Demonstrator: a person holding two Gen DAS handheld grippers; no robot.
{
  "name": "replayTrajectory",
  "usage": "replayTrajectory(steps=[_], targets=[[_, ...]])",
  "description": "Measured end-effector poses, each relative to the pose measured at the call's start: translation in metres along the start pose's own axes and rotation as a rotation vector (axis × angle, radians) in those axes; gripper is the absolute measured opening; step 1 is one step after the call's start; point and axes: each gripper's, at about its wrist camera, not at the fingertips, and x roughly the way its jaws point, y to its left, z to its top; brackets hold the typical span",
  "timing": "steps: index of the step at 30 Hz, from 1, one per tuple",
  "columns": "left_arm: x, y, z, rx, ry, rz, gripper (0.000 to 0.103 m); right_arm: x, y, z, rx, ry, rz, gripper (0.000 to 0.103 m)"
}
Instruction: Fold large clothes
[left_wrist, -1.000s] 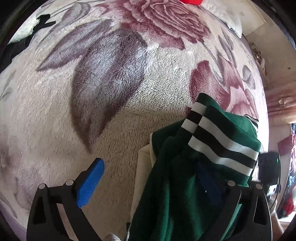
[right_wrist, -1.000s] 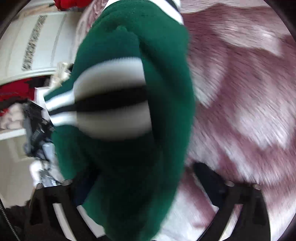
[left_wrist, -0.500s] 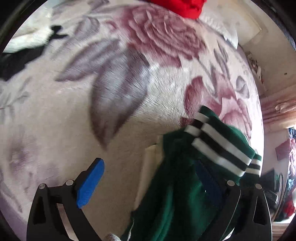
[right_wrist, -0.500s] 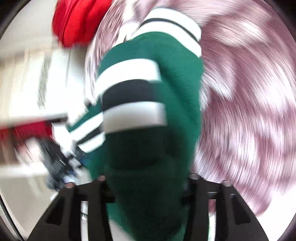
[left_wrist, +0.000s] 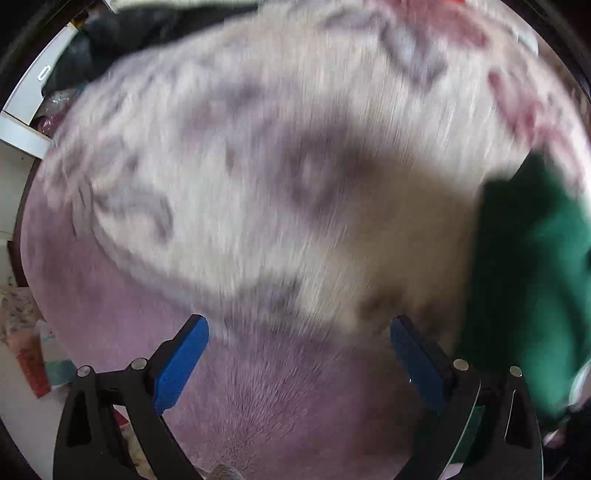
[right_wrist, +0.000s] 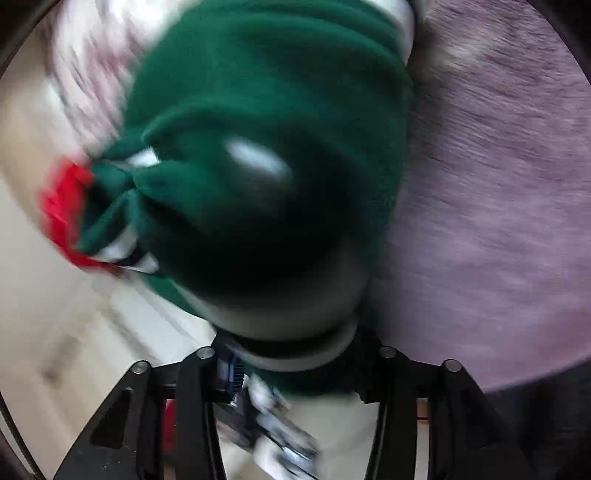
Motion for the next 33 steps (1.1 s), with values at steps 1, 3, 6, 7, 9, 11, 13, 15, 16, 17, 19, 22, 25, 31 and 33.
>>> replayTrajectory(steps=[1,3,6,7,9,11,13,15,16,17,19,22,25,31,33], targets=[[0.011,-0.002,-0.009,0.007,0.004,0.022,0.102,-0.005,0.003,0.001,-0.042,0.015,-0.077,0.059],[0.033,-0.005,-0.021,0.007,0.014,0.037,0.102,-0.025,0.026,0.006,-0.164,-0.003,-0.207,0.06],[0.057,-0.009,-0.027,-0.03,0.028,0.021,0.103,-0.054,0.077,0.007,-0.389,-0.09,-0.367,0.067],[0.061,-0.008,-0.026,-0.047,0.006,0.009,0.103,-0.063,0.098,0.005,-0.48,-0.143,-0.419,0.085],[0.063,-0.006,-0.025,-0.067,-0.026,-0.014,0.103,-0.072,0.15,-0.003,-0.702,-0.228,-0.533,0.088],[0.065,-0.003,-0.022,-0.098,-0.039,-0.035,0.103,-0.058,0.195,-0.01,-0.879,-0.219,-0.657,0.088],[0.065,-0.004,-0.019,-0.101,-0.031,-0.033,0.103,-0.03,0.235,-0.023,-1.003,-0.189,-0.756,0.088],[0.064,0.002,-0.014,-0.099,-0.009,-0.033,0.103,0.019,0.282,-0.051,-1.153,-0.138,-0.791,0.088],[0.064,0.002,-0.012,-0.102,0.002,-0.034,0.103,0.048,0.292,-0.078,-1.228,-0.119,-0.802,0.088],[0.063,0.001,-0.009,-0.102,0.008,-0.032,0.103,0.073,0.311,-0.09,-1.317,-0.092,-0.801,0.088],[0.06,0.0,-0.004,-0.096,0.015,-0.032,0.103,0.122,0.325,-0.13,-1.475,-0.049,-0.835,0.088],[0.058,0.002,0.001,-0.093,0.01,-0.044,0.103,0.208,0.335,-0.161,-1.666,0.079,-0.929,0.088],[0.051,0.01,-0.007,-0.095,0.001,-0.068,0.103,0.292,0.316,-0.191,-1.899,0.199,-1.138,0.085],[0.042,0.025,-0.019,-0.079,-0.023,-0.103,0.103,0.348,0.262,-0.187,-2.01,0.352,-1.421,0.03],[0.04,0.027,-0.022,-0.068,-0.029,-0.108,0.103,0.344,0.301,-0.139,-1.522,0.332,-1.271,0.026]])
